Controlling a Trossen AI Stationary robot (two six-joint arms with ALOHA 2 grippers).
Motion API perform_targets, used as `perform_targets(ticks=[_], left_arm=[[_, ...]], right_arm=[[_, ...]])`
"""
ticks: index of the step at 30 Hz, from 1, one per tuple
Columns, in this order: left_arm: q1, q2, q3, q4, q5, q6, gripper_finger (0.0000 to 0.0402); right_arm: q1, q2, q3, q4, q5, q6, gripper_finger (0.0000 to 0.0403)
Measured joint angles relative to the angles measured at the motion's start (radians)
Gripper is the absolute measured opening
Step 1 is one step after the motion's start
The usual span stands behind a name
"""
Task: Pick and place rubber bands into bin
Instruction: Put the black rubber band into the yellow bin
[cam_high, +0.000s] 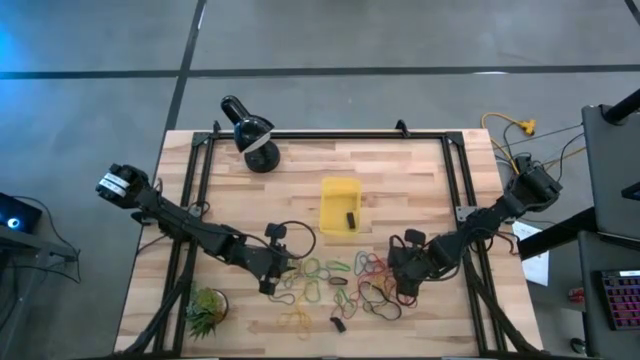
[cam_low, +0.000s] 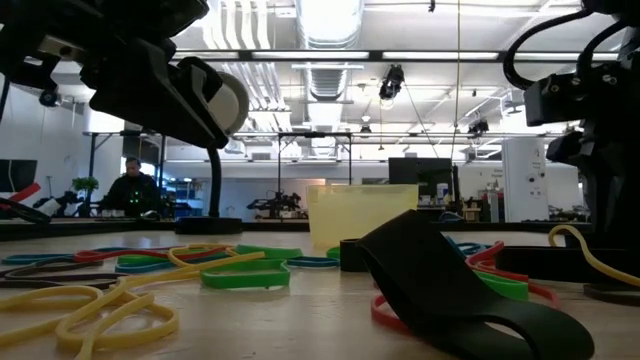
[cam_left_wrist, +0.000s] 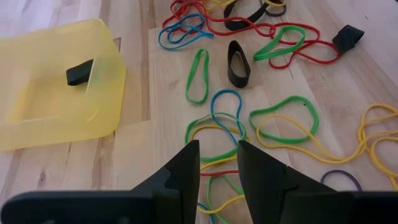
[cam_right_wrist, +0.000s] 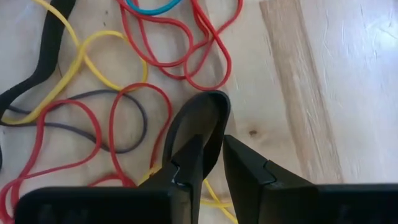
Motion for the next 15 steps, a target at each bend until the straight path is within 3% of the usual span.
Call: perform_targets(ticks=[5,15], left_arm=[[0.000,0.000,0.000,0.013,0.000,0.000,0.0092],[0.000,0.000,0.000,0.013,0.000,0.000,0.0092]], right_arm=[[0.000,0.000,0.004,-0.003,0.005,-0.029,0.0014],[0.000,0.000,0.081,-0.007,0.161,-0.137,0.0009]])
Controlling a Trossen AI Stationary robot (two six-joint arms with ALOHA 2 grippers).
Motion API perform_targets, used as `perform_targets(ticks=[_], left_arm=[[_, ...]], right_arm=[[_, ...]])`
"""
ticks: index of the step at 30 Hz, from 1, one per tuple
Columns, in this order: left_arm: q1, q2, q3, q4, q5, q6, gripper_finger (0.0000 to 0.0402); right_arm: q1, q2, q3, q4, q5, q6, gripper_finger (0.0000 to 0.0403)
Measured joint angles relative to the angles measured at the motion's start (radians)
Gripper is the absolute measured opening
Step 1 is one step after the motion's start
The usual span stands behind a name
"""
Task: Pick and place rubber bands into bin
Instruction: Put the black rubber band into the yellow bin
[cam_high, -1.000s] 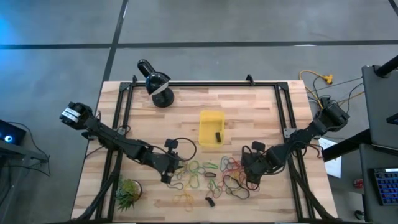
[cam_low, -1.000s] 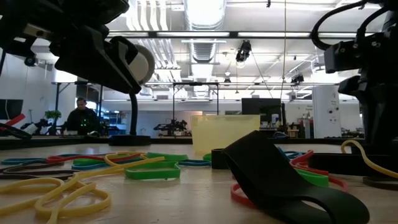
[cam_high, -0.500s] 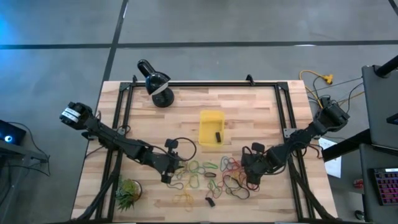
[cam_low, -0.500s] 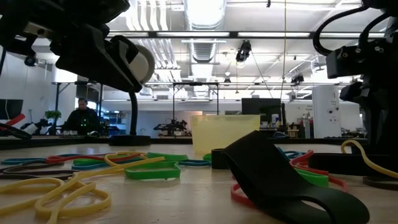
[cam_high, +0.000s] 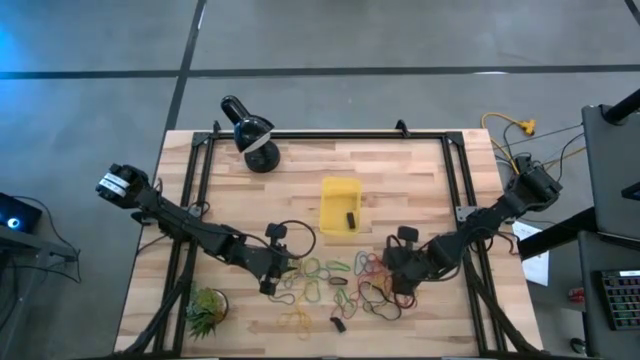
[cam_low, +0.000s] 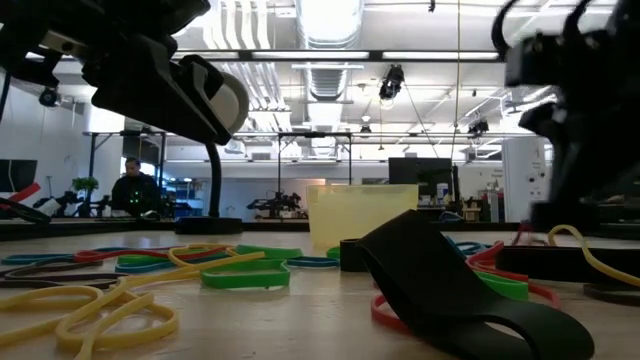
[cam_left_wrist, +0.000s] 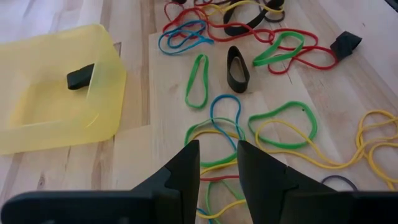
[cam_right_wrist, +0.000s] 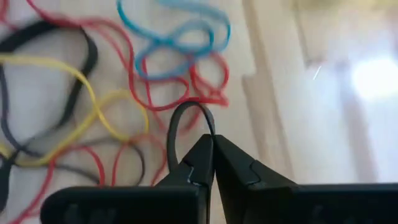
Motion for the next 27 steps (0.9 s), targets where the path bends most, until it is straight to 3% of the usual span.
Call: perform_targets(ticks=[10,16,24,27], left_arm=[[0.000,0.000,0.000,0.000,-0.004,0.000,0.0092],[0.000,0.000,0.000,0.000,-0.004,-0.001,0.0092],[0.000,0.000,0.000,0.001,-0.004,-0.001,0.0092],[0.000,0.000,0.000,0.005,-0.004,-0.002,0.0092]], right_arm=[[-0.031,0.000,0.148,-0.089,0.179,-0.148,0.0009],[-0.098,0.000,0.187,-0.132,0.097,-0.172,0.0009],[-0.185,0.000,0.179,-0.050,0.379,-0.383,0.0008],[-0.250,0.000,0.168,0.071,0.399,-0.508,0.0009]])
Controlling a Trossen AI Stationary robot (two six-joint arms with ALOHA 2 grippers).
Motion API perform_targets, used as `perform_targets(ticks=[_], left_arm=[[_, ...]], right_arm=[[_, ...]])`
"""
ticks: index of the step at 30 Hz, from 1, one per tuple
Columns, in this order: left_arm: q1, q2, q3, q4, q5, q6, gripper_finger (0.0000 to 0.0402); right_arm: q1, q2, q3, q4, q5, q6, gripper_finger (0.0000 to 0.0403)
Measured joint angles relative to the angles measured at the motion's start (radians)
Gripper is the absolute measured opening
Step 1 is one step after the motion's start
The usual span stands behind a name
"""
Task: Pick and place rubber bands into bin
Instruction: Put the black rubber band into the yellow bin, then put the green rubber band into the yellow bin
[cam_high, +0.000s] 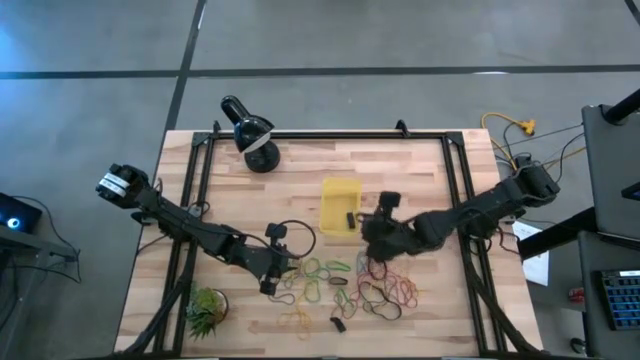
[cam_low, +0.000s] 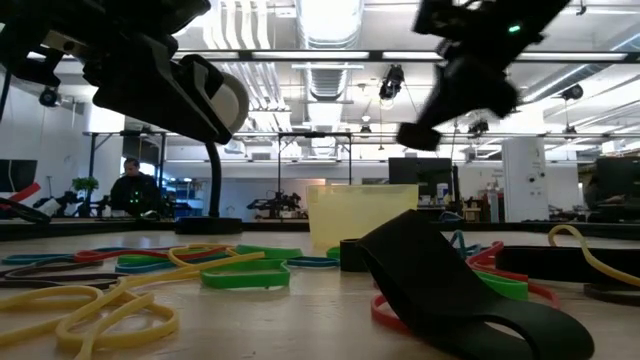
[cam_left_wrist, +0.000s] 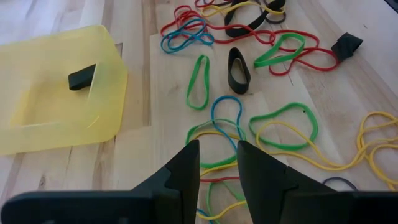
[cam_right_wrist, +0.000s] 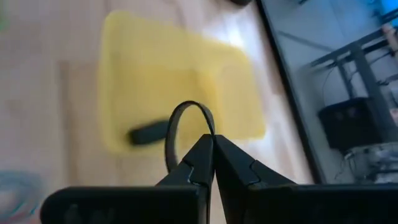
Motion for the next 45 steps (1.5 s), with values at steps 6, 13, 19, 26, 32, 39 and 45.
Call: perform_targets(ticks=[6,13,19,26,32,39,45], left_arm=[[0.000,0.000,0.000,0.000,0.000,0.000,0.0092],[0.000,0.000,0.000,0.000,0.000,-0.001,0.0092],[0.000,0.000,-0.001,0.002,0.000,-0.001,0.0092],[0.000,0.000,-0.001,0.003,0.001,-0.001,0.0092],[0.000,0.000,-0.002,0.005,0.001,-0.002,0.0092],[0.000,0.008,-0.007,-0.013,0.000,-0.052,0.0092],[0.003,0.071,-0.013,0.021,0.011,-0.051,0.0092]], right_arm=[[-0.132,0.000,-0.036,0.249,-0.090,-0.186,0.0008],[-0.246,0.022,-0.045,0.339,-0.200,-0.216,0.0008],[-0.275,0.122,-0.045,0.381,-0.244,-0.288,0.0011],[-0.274,0.225,-0.015,0.384,-0.232,-0.309,0.0058],[-0.272,0.221,0.004,0.373,-0.191,-0.310,0.0100],[-0.221,0.092,0.006,0.356,-0.194,-0.370,0.0113],[-0.151,-0.046,0.005,0.293,-0.274,-0.374,0.0113]])
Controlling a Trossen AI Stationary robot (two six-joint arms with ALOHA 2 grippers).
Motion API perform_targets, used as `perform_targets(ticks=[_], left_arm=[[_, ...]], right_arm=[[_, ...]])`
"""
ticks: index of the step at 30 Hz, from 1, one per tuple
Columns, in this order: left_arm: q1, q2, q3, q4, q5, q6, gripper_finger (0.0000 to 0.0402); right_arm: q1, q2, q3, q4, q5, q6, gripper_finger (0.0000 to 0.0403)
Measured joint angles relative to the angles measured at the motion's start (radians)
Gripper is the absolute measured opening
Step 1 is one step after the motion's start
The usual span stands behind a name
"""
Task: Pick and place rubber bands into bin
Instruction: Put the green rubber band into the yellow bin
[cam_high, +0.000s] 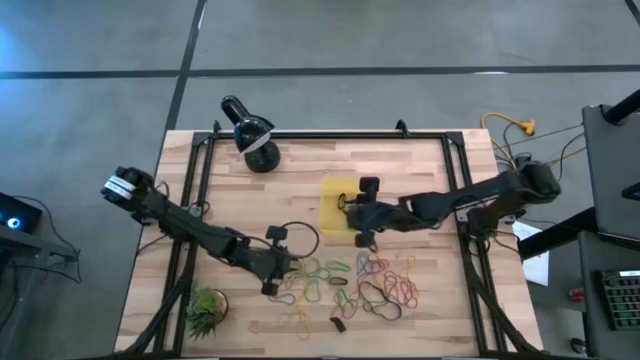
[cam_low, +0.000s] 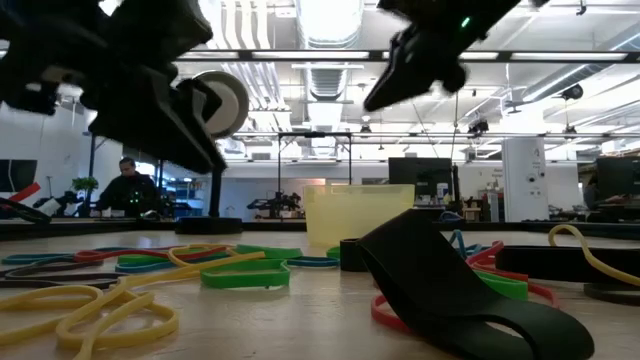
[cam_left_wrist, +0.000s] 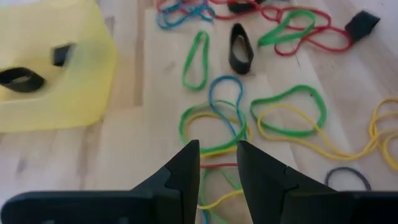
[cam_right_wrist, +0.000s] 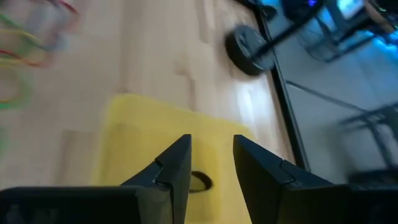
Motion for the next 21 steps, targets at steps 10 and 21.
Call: perform_targets(ticks=[10,21], left_arm=[[0.023,0.160,0.064,0.130,0.083,0.181,0.0092],[0.052,0.261,0.120,0.123,0.125,0.219,0.0092]], right_arm=[[0.093,-0.144,-0.047,-0.138,-0.139,0.137,0.0102],[0.149,-0.164,-0.142,-0.129,-0.136,0.241,0.0088]])
